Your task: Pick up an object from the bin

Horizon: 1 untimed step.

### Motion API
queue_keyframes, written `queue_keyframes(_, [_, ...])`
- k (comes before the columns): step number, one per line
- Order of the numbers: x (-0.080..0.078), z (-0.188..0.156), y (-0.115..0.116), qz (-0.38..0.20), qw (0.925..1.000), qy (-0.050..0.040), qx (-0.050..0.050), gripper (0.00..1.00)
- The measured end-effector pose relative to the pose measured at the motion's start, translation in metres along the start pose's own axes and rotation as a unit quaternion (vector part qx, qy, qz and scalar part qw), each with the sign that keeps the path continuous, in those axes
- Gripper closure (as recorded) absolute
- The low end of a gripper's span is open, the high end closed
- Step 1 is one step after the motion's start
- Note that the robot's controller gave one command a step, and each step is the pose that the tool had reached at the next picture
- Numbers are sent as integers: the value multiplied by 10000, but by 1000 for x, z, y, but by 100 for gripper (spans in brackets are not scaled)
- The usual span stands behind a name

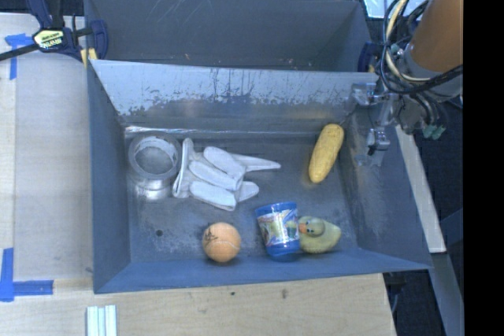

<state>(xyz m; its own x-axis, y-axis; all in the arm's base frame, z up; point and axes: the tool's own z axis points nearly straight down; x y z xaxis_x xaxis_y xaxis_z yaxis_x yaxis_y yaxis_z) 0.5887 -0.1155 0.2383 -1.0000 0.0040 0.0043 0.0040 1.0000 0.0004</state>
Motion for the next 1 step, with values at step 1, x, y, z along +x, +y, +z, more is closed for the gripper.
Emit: queue_keyframes(1, [-1,-4,1,-12,10000,-34,6,0])
